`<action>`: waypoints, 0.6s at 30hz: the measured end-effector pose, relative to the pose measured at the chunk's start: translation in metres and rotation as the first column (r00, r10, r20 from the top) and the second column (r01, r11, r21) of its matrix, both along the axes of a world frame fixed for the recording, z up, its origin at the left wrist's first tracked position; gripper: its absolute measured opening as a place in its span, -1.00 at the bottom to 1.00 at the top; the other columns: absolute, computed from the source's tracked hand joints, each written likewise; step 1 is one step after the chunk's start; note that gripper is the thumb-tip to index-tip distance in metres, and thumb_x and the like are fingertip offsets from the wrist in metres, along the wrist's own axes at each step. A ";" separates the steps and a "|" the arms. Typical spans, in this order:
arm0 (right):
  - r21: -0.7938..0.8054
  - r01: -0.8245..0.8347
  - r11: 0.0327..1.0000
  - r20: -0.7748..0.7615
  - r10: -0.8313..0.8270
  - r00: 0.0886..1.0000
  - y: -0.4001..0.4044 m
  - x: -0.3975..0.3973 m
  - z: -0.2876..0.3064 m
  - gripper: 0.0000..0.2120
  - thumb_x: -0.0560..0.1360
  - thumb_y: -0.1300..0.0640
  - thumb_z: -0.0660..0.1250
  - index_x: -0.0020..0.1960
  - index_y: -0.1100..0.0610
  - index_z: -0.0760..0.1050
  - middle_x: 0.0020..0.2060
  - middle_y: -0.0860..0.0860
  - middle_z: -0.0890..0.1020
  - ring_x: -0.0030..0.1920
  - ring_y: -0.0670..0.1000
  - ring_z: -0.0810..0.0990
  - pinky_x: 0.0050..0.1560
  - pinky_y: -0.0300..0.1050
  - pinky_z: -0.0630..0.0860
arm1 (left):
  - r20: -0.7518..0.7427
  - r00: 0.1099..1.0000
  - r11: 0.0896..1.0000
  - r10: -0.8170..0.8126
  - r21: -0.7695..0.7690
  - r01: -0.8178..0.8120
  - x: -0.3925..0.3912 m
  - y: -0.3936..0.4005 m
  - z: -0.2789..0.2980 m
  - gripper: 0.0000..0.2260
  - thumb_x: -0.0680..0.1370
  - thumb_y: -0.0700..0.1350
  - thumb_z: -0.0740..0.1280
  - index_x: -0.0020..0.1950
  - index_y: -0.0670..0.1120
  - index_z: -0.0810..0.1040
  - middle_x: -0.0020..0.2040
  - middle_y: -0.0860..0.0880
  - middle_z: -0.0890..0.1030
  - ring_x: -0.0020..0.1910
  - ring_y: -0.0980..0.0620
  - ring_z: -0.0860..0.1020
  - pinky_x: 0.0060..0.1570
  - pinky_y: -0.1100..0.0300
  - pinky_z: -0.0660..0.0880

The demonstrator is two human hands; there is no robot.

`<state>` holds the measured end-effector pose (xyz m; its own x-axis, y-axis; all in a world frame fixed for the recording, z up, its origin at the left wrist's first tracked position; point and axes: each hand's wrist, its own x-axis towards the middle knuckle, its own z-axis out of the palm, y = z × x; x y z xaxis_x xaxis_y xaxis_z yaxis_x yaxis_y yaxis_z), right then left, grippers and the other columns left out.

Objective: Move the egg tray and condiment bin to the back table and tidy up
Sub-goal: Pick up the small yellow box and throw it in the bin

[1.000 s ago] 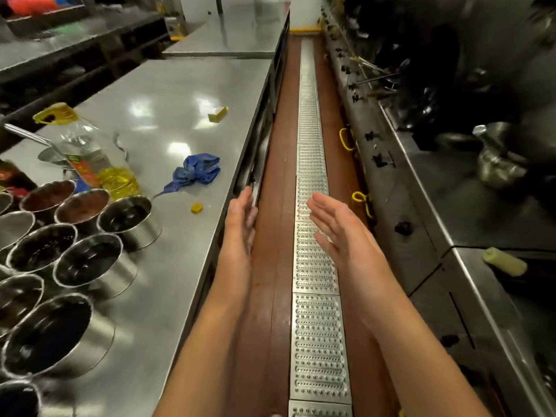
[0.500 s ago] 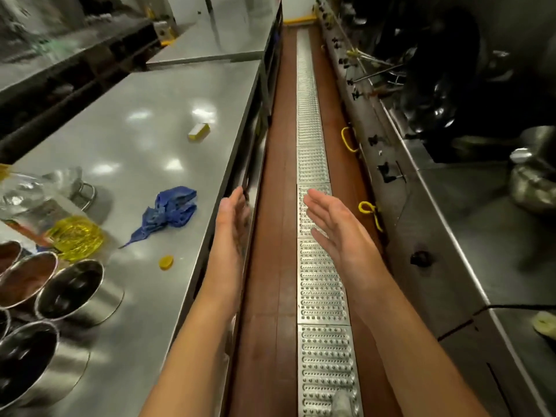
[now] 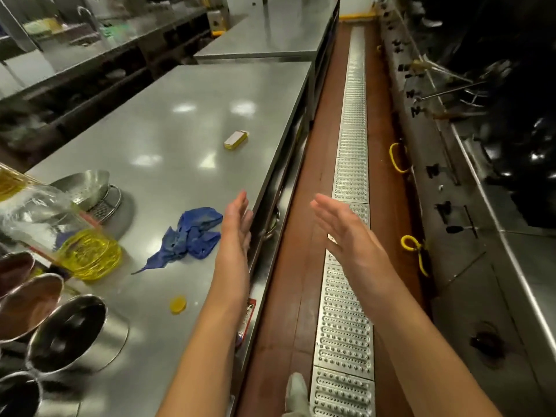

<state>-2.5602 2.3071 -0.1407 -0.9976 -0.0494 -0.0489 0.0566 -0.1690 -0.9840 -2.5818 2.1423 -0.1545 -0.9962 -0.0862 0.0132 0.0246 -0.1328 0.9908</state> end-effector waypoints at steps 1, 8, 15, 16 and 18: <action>0.023 0.009 1.000 -0.010 -0.008 1.000 -0.002 -0.018 0.002 -0.34 0.45 -0.41 0.16 0.44 -0.10 0.40 0.34 -0.22 0.53 0.34 -0.29 0.45 0.50 -0.05 0.26 | -0.008 1.000 1.000 -0.005 0.011 0.005 -0.019 -0.001 -0.001 -0.36 0.42 0.45 0.07 0.44 0.24 0.35 0.42 0.24 0.42 0.38 0.33 0.37 0.45 0.18 0.21; 0.095 0.108 0.990 -0.035 -0.105 0.994 0.005 -0.104 0.013 -0.41 0.47 -0.36 0.11 0.41 -0.13 0.42 0.32 -0.23 0.53 0.34 -0.27 0.44 0.49 -0.02 0.28 | -0.012 0.992 0.990 -0.129 0.056 0.129 -0.123 0.018 0.008 -0.41 0.53 0.40 0.01 0.51 0.21 0.29 0.48 0.21 0.37 0.41 0.32 0.33 0.27 0.35 0.28; 0.087 0.163 0.983 -0.018 -0.162 0.987 0.040 -0.189 -0.001 -0.37 0.41 -0.35 0.10 0.41 -0.13 0.43 0.30 -0.24 0.55 0.31 -0.30 0.47 0.48 -0.05 0.30 | -0.022 0.985 0.984 -0.169 0.052 0.170 -0.215 0.052 0.003 -0.34 0.48 0.42 0.02 0.52 0.18 0.28 0.49 0.18 0.35 0.43 0.29 0.33 0.40 0.26 0.22; 0.081 0.165 0.983 -0.014 -0.164 0.986 0.047 -0.204 -0.003 -0.40 0.45 -0.33 0.09 0.40 -0.13 0.43 0.31 -0.22 0.55 0.32 -0.28 0.47 0.48 -0.04 0.30 | -0.011 0.986 0.985 -0.164 0.055 0.165 -0.229 0.057 0.002 -0.35 0.49 0.40 0.02 0.52 0.17 0.28 0.49 0.18 0.36 0.42 0.29 0.34 0.41 0.25 0.21; 0.067 0.165 0.984 -0.010 -0.165 0.986 0.061 -0.236 -0.006 -0.50 0.55 -0.26 0.07 0.41 -0.12 0.43 0.33 -0.19 0.53 0.34 -0.25 0.46 0.49 -0.02 0.30 | -0.008 0.989 0.988 -0.148 0.048 0.148 -0.258 0.068 0.003 -0.37 0.49 0.36 0.01 0.52 0.17 0.30 0.48 0.18 0.37 0.40 0.29 0.36 0.44 0.22 0.20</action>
